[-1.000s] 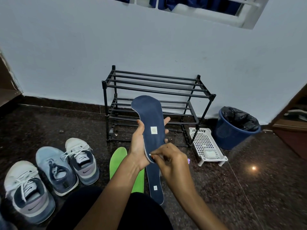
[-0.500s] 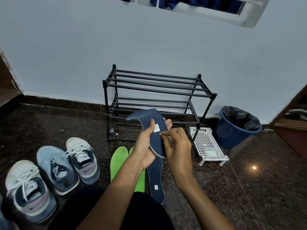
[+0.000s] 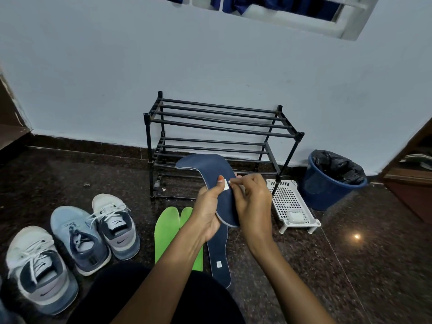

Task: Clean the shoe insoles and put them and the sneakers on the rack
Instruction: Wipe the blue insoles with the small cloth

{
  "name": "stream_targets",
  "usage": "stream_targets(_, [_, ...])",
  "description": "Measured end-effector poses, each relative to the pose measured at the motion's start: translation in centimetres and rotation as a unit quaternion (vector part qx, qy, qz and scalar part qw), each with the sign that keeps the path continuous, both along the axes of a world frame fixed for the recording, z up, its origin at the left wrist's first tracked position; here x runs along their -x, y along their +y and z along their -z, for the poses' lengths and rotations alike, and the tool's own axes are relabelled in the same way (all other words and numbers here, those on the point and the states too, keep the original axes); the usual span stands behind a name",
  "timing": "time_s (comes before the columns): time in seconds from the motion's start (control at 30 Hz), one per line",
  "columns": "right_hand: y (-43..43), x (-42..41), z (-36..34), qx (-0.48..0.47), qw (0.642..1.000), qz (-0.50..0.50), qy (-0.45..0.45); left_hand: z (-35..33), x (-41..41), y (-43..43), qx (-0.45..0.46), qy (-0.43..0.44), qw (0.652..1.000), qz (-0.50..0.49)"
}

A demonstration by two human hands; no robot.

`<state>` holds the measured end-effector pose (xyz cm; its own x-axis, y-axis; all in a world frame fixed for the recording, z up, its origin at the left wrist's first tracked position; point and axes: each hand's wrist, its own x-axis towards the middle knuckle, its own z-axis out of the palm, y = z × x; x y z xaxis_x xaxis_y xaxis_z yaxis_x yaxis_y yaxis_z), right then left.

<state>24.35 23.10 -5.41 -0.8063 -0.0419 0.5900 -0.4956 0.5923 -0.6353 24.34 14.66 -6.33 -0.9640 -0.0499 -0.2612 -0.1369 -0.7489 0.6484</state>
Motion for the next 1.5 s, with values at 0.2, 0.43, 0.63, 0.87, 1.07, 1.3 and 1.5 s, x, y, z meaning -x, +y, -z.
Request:
stream_targets(0.2, [-0.1, -1.3, 1.3, -0.029, 0.999, -0.038, -0.014, 0.3, 0.3, -0.3, -0.002, -0.003, 1.0, -0.011])
stream_targets(0.43, [0.8, -2.5, 1.4, -0.042, 0.993, -0.102, -0.043, -0.1, 0.6, -0.5, -0.004, 0.017, 0.999, -0.033])
stream_targets(0.63, [0.8, -2.5, 1.7, -0.012, 0.997, -0.034, -0.07, -0.1, 0.5, -0.4, -0.023, 0.0, 0.999, -0.03])
stream_targets(0.87, [0.6, 0.2, 0.6, 0.006, 0.999, 0.027, -0.033, -0.2, 0.3, 0.0, 0.014, -0.035, 0.999, -0.039])
stream_targets(1.07, [0.0, -1.3, 2.5, -0.07, 0.997, -0.024, 0.01, -0.2, 0.2, -0.3, -0.031, -0.037, 0.998, -0.039])
stream_targets(1.3, [0.7, -0.5, 1.1, -0.013, 1.0, -0.016, -0.017, -0.1, 0.1, 0.2, 0.008, -0.016, 0.999, -0.028])
stream_targets(1.5, [0.7, 1.1, 0.3, -0.026, 0.999, -0.01, -0.027, 0.1, 0.1, 0.2, 0.046, -0.022, 0.998, -0.04])
